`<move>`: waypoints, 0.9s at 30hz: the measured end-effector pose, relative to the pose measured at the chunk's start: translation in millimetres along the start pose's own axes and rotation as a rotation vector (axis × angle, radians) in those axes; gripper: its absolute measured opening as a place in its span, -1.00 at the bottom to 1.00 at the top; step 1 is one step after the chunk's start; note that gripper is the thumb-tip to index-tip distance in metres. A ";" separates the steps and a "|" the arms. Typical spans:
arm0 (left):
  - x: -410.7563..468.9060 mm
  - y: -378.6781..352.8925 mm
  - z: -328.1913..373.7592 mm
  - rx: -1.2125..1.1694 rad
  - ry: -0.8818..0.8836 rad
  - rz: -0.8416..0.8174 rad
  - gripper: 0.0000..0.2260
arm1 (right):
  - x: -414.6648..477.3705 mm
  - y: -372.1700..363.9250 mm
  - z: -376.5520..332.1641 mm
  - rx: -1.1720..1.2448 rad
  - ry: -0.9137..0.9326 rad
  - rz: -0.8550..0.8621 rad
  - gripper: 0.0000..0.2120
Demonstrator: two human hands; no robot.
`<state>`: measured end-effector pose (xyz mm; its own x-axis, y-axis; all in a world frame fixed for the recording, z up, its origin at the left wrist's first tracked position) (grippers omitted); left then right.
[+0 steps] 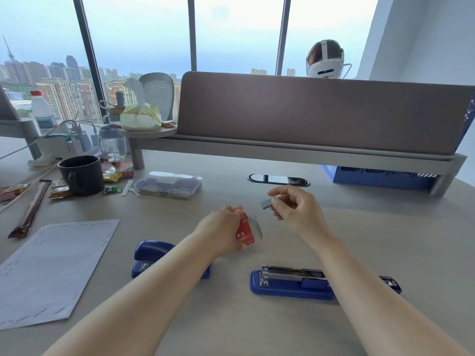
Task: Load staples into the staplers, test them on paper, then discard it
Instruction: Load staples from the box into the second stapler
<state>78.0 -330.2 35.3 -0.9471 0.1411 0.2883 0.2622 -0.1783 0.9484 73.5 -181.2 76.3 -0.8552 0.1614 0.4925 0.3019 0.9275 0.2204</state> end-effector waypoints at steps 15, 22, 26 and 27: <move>5.1 8.1 34.2 -0.337 -0.063 0.095 -0.60 | -17.0 36.9 21.8 -0.053 -0.025 -0.103 -0.74; -19.1 11.7 46.2 -0.840 0.072 0.103 -0.84 | -32.1 44.4 17.3 -0.016 -0.035 -0.124 -0.78; -27.9 9.9 43.3 -0.880 0.110 0.173 -0.93 | -41.2 43.0 17.6 -0.029 -0.041 -0.133 -0.77; -30.2 10.6 42.4 -0.892 0.114 0.193 -0.93 | -43.5 42.0 18.8 -0.037 -0.044 -0.140 -0.77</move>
<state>117.2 -295.1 42.3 -0.9265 -0.0574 0.3718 0.2226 -0.8804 0.4187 115.4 -143.0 48.3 -0.9075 0.0465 0.4174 0.1927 0.9292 0.3155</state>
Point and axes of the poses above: each hand's wrist, its own x-axis towards the middle knuckle, its own y-axis out of the back of the hand, z = x × y, the point moved 7 cm from there along x, towards the middle knuckle, and after that the axes turned 15 degrees about z, right-handed, at the moved point
